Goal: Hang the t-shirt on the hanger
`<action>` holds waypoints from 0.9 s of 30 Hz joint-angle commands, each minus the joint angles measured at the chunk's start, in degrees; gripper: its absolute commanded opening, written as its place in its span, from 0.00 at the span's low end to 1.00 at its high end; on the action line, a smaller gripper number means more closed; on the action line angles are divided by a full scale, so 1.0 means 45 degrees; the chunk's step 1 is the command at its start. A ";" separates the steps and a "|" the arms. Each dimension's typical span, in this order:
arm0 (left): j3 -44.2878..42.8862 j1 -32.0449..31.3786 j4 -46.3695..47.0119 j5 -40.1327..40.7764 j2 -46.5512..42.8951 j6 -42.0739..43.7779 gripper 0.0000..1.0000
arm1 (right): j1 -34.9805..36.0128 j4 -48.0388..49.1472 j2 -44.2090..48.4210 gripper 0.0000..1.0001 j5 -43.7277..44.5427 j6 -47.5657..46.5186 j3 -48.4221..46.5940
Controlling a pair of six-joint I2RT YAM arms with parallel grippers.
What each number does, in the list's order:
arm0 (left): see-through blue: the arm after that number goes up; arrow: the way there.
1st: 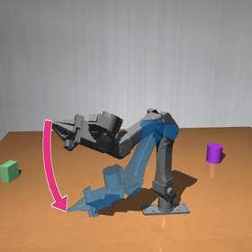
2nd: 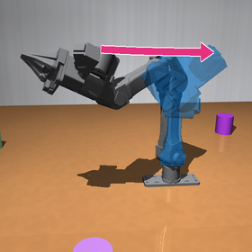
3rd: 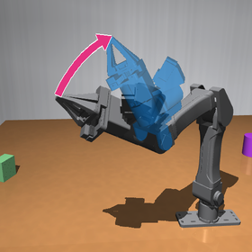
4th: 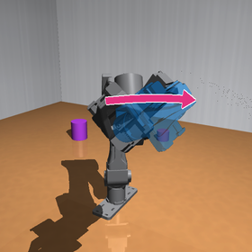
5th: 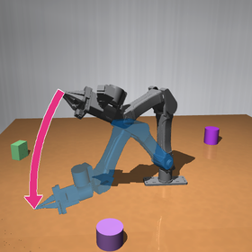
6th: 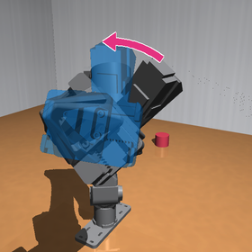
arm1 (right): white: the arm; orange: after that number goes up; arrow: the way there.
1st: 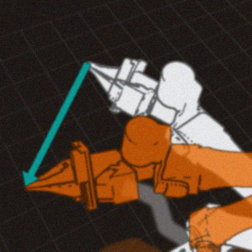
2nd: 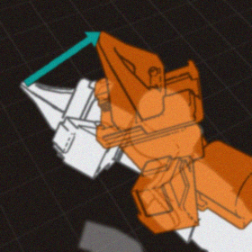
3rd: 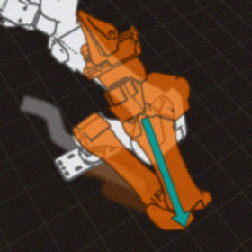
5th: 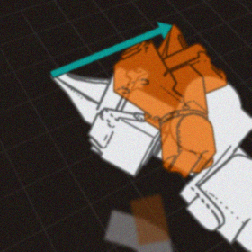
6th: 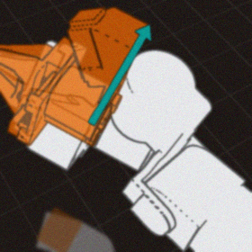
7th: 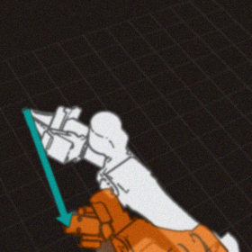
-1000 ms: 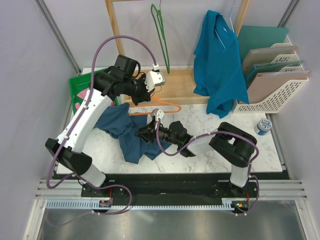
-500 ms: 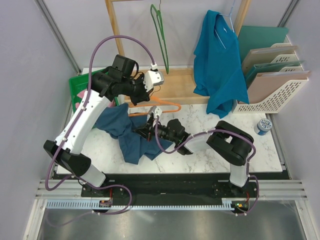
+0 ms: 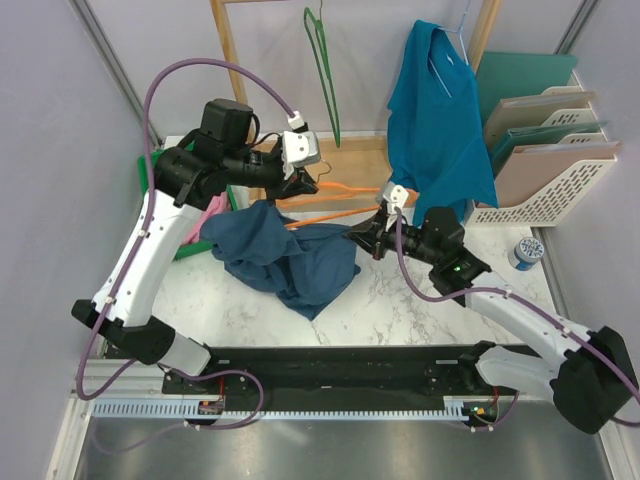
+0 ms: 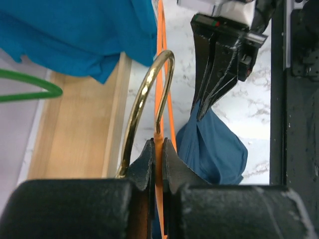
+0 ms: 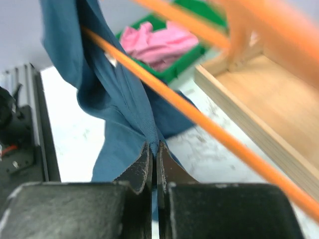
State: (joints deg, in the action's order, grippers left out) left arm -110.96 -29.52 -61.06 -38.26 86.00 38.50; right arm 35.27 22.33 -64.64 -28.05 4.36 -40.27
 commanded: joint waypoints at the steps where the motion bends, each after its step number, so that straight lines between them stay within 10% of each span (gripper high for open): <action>1: -0.0286 0.0446 -0.0966 0.0885 -0.1080 -0.0020 0.02 | -0.1936 -0.4763 0.1315 0.00 0.0180 -0.2080 -0.0113; 14: 0.3544 0.0466 -0.1568 0.1002 -0.2353 0.1679 0.02 | -0.4107 -0.4611 0.1103 0.00 -0.0757 -0.2239 -0.0388; 27: 0.2452 0.1285 0.3350 -0.0951 -0.2841 -0.4487 0.02 | -0.4087 -0.2305 0.1083 0.00 -0.2203 0.0454 -0.2241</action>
State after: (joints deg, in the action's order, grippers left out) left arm -97.91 -26.55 -50.22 -45.56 76.47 32.40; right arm 19.11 4.51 -61.36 -39.79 0.32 -44.36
